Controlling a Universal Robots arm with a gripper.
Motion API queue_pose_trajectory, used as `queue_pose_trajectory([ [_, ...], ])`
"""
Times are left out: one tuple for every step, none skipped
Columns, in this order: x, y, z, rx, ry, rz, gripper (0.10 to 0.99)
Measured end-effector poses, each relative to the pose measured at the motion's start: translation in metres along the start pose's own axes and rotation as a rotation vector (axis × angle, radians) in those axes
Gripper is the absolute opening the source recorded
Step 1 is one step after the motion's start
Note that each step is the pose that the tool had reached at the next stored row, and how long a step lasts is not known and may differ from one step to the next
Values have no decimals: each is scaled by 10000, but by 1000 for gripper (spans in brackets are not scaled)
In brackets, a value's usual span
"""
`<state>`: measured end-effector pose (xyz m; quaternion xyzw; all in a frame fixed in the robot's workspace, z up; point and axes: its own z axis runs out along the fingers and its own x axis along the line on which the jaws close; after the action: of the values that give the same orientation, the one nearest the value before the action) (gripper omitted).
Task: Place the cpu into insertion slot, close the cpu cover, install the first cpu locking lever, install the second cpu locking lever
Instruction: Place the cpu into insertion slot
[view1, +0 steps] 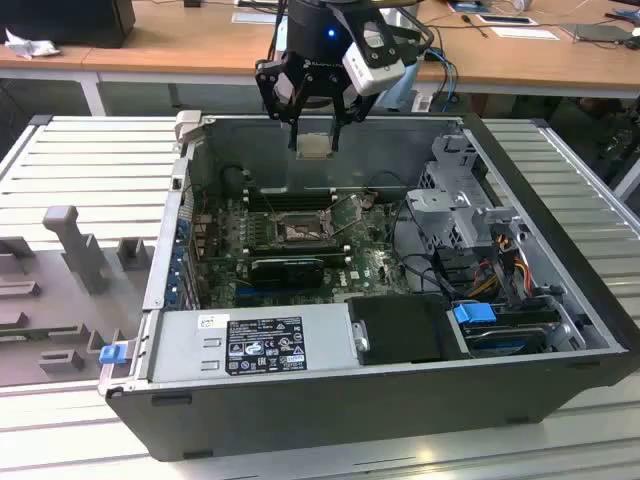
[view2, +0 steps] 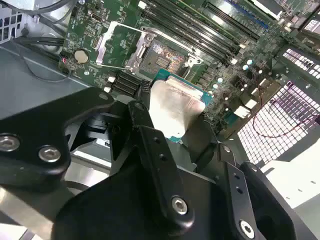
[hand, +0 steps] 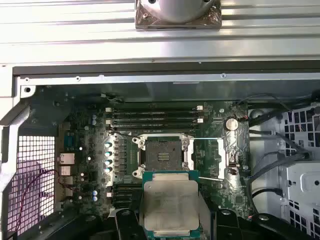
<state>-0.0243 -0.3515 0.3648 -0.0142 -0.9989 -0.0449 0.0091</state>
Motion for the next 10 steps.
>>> queue_pose_trajectory([
  [0, 0, 0, -2, -14, 145, 529],
  [0, 0, 0, -4, -22, 242, 529],
  [0, 0, 0, -7, -34, 370, 529],
  [0, 0, 1, -13, -61, 674, 529],
  [0, 0, 2, -17, -78, 870, 529],
  [0, 0, 3, -20, -95, 1053, 529],
  [0, -1, 5, -22, -107, 1197, 529],
  [0, -2, 17, -24, -110, 1223, 529],
  [0, -3, 31, -20, -111, 1224, 529],
  [-1, -3, 38, -20, -111, 1229, 529],
])
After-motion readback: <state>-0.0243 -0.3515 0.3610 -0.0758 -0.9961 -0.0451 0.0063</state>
